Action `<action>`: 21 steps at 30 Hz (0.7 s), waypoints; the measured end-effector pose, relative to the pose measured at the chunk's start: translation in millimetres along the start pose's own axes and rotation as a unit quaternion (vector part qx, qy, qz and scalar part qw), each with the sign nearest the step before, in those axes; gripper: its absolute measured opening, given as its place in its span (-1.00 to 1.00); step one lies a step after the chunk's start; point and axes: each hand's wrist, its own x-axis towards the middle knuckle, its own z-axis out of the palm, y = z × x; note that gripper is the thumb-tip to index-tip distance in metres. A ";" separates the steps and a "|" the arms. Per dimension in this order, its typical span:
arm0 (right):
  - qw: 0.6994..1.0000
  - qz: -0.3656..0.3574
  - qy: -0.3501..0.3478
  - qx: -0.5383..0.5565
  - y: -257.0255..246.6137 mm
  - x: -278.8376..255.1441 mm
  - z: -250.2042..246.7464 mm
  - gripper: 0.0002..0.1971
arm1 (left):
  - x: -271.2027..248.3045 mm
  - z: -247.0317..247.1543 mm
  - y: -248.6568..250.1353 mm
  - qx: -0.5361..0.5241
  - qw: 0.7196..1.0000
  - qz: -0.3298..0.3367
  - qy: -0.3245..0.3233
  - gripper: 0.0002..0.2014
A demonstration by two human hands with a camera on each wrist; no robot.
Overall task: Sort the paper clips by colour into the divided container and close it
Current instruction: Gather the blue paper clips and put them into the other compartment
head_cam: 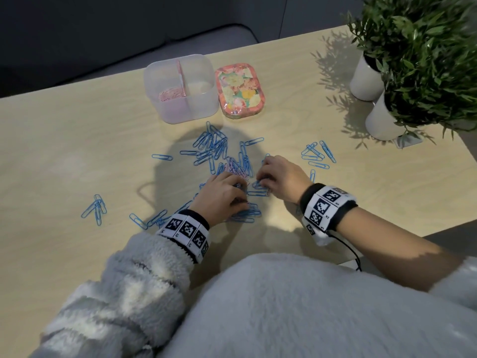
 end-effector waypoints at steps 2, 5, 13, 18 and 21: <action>0.997 0.019 0.032 0.063 7.3 -1.9 -6.2 -0.91 | 1.8 -0.7 2.9 0.017 1.000 -0.022 0.010 -0.64; 0.985 0.067 0.079 0.137 22.5 -9.9 -17.8 -0.92 | 14.8 -1.1 9.7 0.026 0.998 -0.046 0.027 -0.75; 0.998 0.041 -0.004 0.057 15.7 -30.4 -2.5 -0.91 | 48.5 1.8 27.0 0.033 0.996 -0.062 -0.057 -0.77; 0.988 0.080 0.041 0.127 29.3 -36.4 -3.1 -0.78 | 42.2 -1.5 19.1 0.019 0.993 -0.099 -0.053 -0.86; 0.967 0.122 0.110 0.196 36.4 -39.3 -11.0 -0.62 | 43.0 -3.5 21.3 0.033 0.994 -0.098 -0.038 -0.81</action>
